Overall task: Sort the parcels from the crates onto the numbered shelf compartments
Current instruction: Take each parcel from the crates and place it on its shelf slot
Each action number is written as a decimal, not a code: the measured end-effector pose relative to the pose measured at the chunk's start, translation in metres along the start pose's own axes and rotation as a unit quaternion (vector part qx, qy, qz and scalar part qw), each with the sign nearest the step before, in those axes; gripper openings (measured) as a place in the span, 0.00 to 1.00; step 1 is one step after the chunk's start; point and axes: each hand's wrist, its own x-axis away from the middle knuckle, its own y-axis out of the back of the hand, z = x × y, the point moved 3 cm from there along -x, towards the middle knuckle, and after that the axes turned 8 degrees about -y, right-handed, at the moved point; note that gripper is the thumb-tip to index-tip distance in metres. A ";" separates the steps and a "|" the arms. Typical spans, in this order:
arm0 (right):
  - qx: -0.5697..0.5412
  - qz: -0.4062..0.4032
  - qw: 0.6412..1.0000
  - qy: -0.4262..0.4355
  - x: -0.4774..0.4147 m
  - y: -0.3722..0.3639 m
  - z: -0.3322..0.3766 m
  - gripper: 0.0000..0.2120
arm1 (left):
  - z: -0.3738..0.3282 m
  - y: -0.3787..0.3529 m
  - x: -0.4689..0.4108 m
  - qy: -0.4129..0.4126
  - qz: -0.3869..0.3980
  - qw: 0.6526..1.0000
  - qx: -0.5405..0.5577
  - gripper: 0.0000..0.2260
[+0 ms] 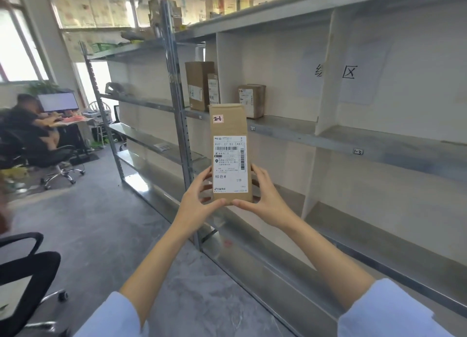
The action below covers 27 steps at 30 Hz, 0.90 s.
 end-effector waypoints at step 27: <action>-0.034 0.037 0.997 -0.056 -0.190 -0.169 -0.024 0.43 | 0.156 0.145 -0.095 -0.006 -0.042 0.999 -0.022 0.32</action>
